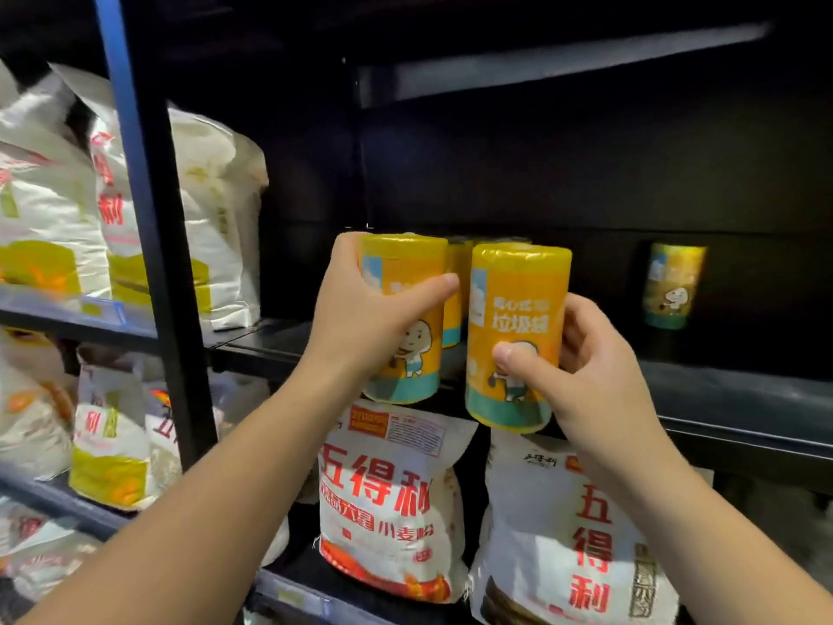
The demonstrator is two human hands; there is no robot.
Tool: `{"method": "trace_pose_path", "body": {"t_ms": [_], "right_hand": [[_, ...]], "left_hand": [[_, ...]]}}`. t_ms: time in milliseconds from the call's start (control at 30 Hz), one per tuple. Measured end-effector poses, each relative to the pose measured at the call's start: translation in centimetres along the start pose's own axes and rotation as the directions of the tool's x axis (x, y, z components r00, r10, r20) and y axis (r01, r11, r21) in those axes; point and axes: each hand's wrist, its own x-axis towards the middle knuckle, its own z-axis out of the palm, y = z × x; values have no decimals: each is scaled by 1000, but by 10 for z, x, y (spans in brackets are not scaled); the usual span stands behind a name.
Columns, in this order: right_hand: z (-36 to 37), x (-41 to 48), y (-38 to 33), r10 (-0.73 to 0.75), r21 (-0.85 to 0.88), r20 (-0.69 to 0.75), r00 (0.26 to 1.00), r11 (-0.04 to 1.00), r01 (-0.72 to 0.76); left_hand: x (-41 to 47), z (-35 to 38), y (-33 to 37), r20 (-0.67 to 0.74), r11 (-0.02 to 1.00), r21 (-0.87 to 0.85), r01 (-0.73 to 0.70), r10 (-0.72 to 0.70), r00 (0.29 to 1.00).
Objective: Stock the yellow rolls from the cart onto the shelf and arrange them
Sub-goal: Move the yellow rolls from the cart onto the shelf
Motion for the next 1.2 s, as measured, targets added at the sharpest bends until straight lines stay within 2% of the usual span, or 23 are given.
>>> {"method": "trace_pose_path", "body": {"t_ms": [200,500,767,1200], "right_hand": [[-7,31,3,33,-121,-82,996,992,-43],[1,83,19,171,-239,-129,977,951,-198],[10,106,34,277,-313,-175,945,894,-320],[12,122,43,295,-386,-170,940,858,-339]], "left_hand": [[21,18,-21,-66,995,100,2,4,998],[29,39,-38,-142,991,130,35,-16,990],[33,53,-34,-140,983,178,36,-11,990],[40,57,-46,-118,988,154,15,3,993]]}}
